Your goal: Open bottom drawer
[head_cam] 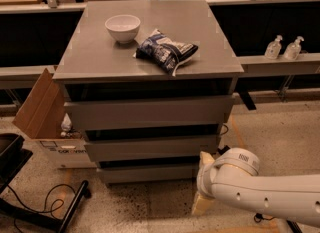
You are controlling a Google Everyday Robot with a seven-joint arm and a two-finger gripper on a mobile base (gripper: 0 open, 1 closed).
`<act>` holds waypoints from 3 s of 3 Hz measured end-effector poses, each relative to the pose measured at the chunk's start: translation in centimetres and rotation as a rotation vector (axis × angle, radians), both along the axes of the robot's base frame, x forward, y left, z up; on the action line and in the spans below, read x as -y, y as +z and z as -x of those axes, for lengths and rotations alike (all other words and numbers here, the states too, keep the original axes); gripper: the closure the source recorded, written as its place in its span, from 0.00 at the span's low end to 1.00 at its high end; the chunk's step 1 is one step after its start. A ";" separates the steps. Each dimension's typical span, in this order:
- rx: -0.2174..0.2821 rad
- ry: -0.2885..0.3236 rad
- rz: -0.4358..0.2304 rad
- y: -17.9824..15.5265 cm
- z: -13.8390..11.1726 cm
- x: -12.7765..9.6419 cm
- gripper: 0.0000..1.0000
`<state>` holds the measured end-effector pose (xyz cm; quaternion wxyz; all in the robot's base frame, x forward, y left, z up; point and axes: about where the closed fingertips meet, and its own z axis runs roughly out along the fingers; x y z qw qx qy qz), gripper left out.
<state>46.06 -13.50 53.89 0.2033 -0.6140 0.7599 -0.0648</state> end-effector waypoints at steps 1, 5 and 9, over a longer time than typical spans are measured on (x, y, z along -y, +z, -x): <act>0.001 0.000 0.001 0.1 0.0 0.0 0.00; -0.055 0.061 -0.055 -12.4 -5.9 -9.6 0.00; -0.120 0.205 0.122 -34.7 -9.5 -12.1 0.00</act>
Offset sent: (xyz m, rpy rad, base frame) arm 0.0009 0.0117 0.0021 -0.0158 -0.0134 0.0342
